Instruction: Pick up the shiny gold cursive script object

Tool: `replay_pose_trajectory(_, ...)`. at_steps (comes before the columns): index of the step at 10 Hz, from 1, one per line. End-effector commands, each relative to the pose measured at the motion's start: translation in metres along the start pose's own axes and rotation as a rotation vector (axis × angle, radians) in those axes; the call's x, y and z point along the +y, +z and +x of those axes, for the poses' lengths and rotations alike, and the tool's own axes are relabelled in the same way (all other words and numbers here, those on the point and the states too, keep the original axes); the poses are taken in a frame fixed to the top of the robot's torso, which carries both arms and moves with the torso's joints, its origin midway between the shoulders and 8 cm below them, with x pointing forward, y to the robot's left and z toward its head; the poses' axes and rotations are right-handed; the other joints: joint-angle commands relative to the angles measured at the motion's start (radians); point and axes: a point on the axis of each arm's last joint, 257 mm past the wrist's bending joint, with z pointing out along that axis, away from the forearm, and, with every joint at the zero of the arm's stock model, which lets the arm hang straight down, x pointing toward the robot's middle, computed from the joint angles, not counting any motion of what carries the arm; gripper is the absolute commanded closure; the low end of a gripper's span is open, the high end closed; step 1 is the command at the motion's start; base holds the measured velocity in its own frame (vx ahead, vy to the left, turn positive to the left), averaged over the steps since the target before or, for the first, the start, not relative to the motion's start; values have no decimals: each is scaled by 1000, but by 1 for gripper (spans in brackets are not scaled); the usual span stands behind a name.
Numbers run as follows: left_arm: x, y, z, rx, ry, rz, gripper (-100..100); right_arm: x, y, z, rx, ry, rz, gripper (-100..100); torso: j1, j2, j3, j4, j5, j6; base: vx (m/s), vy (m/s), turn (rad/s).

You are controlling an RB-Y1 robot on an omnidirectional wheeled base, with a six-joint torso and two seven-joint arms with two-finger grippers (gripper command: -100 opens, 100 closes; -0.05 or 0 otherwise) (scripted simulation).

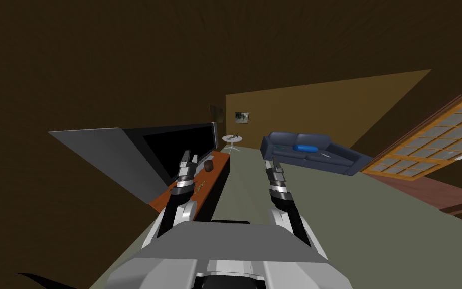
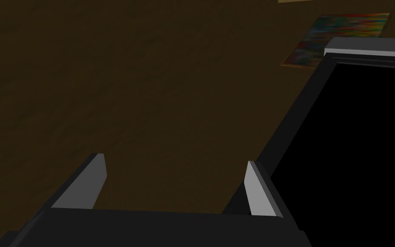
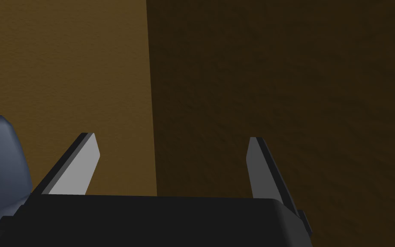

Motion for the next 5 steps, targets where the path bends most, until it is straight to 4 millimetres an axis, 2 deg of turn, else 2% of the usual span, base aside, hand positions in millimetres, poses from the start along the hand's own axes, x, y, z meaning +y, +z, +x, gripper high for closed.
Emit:
replay_pose_trajectory(1,7,0,5,39,11,-12,-100,0,0,0,0,0,0,0,0,0,0,0,0,0,-5,-6,13)
replay_pose_trajectory(5,47,0,18,129,31,-91,-100,0,0,0,0,0,0,0,-1,1,1,0,0,0,-19,-20,28)
